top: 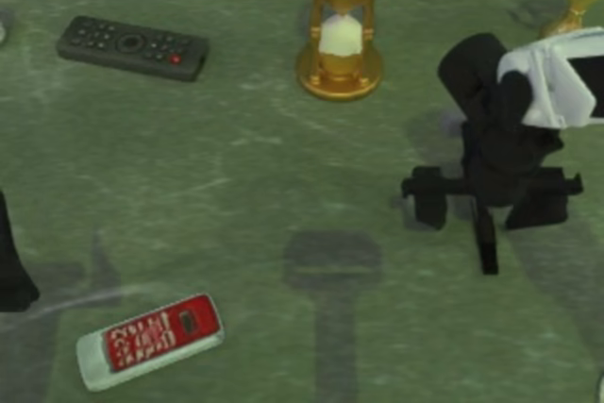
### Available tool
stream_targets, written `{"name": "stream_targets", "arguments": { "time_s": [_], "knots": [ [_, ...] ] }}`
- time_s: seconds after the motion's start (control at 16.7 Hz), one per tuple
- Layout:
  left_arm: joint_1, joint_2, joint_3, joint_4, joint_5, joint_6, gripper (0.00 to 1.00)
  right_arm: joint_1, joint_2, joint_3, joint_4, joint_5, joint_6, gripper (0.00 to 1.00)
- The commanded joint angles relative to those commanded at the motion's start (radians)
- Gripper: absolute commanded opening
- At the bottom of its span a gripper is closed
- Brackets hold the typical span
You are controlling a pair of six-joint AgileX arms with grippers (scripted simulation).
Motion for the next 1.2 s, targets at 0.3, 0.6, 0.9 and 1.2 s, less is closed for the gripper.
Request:
{"name": "stream_targets", "arguments": {
  "time_s": [0.3, 0.6, 0.9, 1.2],
  "knots": [
    [0.000, 0.000, 0.000, 0.000, 0.000, 0.000, 1.00, 0.000, 0.000, 0.000, 0.000, 0.000, 0.000, 0.00],
    [0.000, 0.000, 0.000, 0.000, 0.000, 0.000, 1.00, 0.000, 0.000, 0.000, 0.000, 0.000, 0.000, 0.00],
    [0.000, 0.000, 0.000, 0.000, 0.000, 0.000, 1.00, 0.005, -0.062, 0.018, 0.014, -0.007, -0.014, 0.00],
    [0.000, 0.000, 0.000, 0.000, 0.000, 0.000, 1.00, 0.009, -0.107, -0.034, 0.269, -0.080, -0.081, 0.00]
  ]
}}
